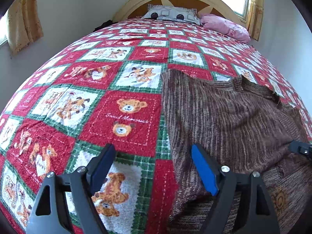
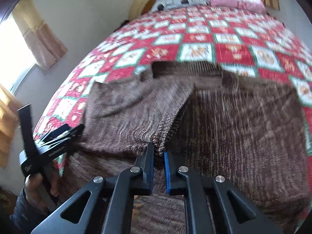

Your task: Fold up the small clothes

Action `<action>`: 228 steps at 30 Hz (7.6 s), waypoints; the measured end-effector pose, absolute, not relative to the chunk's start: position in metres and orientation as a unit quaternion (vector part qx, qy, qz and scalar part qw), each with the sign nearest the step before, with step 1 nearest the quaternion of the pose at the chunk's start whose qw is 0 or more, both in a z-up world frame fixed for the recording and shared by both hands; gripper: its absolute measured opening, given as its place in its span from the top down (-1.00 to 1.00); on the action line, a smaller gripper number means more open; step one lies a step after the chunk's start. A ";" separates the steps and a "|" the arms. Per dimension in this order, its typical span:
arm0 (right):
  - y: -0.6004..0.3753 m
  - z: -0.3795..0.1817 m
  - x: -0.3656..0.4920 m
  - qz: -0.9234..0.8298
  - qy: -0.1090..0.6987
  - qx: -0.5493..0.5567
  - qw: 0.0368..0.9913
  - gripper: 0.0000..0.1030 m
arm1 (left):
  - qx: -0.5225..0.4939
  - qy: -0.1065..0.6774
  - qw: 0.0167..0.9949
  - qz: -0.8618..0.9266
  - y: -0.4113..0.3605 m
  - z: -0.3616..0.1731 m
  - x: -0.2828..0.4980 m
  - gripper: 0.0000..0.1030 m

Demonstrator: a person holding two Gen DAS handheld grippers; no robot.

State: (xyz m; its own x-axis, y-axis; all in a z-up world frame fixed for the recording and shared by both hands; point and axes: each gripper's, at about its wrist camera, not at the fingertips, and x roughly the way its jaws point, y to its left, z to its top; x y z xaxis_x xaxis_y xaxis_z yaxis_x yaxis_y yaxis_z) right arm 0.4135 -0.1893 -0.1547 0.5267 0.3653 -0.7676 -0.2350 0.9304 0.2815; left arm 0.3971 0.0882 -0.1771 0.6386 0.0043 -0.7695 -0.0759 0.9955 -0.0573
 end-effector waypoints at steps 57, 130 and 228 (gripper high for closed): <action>-0.203 -0.183 0.383 0.122 0.446 -0.006 0.887 0.06 | 0.043 0.420 0.905 0.045 0.063 -0.170 0.354 -1.00; -0.267 -0.156 0.270 0.085 0.416 0.014 0.905 -0.10 | 0.053 0.375 0.925 -0.026 0.014 -0.116 0.261 -1.00; -0.355 -0.167 0.037 0.087 0.380 0.162 0.906 0.86 | -0.022 0.442 0.884 -0.149 0.043 -0.140 0.082 0.80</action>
